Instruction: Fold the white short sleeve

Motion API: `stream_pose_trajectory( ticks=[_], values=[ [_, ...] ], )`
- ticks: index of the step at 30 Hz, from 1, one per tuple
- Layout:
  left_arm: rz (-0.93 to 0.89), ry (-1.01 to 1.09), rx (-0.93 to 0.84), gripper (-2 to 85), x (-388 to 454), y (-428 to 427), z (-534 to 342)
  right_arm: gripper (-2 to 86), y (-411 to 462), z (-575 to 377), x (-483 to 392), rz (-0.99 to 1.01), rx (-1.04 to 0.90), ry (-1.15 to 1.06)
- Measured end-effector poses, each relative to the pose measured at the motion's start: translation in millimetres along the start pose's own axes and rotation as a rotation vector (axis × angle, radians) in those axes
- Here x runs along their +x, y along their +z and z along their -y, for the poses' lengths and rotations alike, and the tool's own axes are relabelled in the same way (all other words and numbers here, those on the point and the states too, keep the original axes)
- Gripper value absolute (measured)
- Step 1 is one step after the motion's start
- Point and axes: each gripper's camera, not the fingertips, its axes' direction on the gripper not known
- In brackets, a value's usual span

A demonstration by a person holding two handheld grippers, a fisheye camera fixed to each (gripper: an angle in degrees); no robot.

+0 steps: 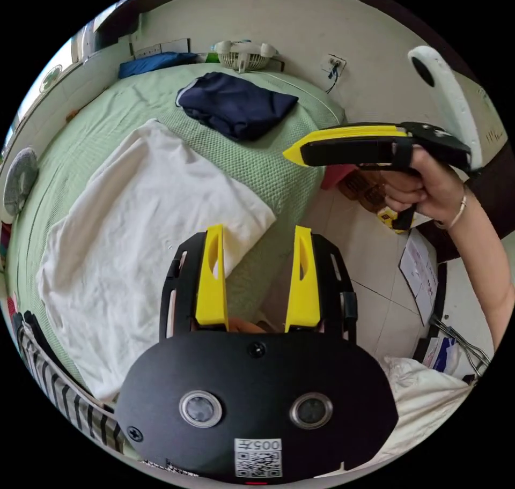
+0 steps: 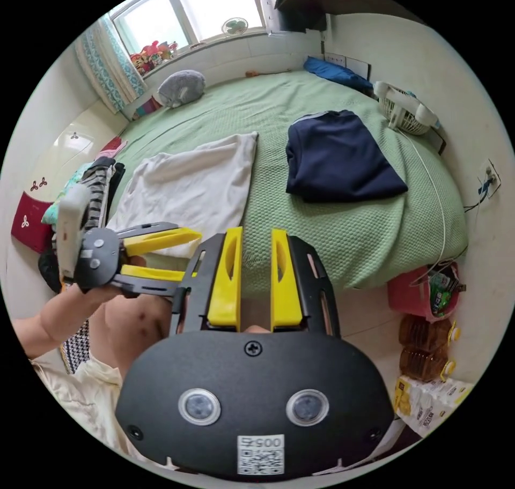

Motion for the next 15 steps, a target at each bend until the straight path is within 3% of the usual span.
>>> stream_pose_trajectory(
  ticks=[4, 10, 15],
  values=[
    [0.11, -0.09, -0.001, 10.3, -7, 15, 2, 7.7, -4, -5, 8, 0.0, 0.004, -0.036],
    [-0.011, -0.163, 0.024, 4.5, -35, -18, -21, 7.6, 6, 1, 25, 0.021, -0.033, -0.042],
    [-0.066, -0.152, 0.053, 4.2, -48, -64, -73, 10.4, 12, 26, 39, 0.191, -0.026, 0.038]
  ],
)
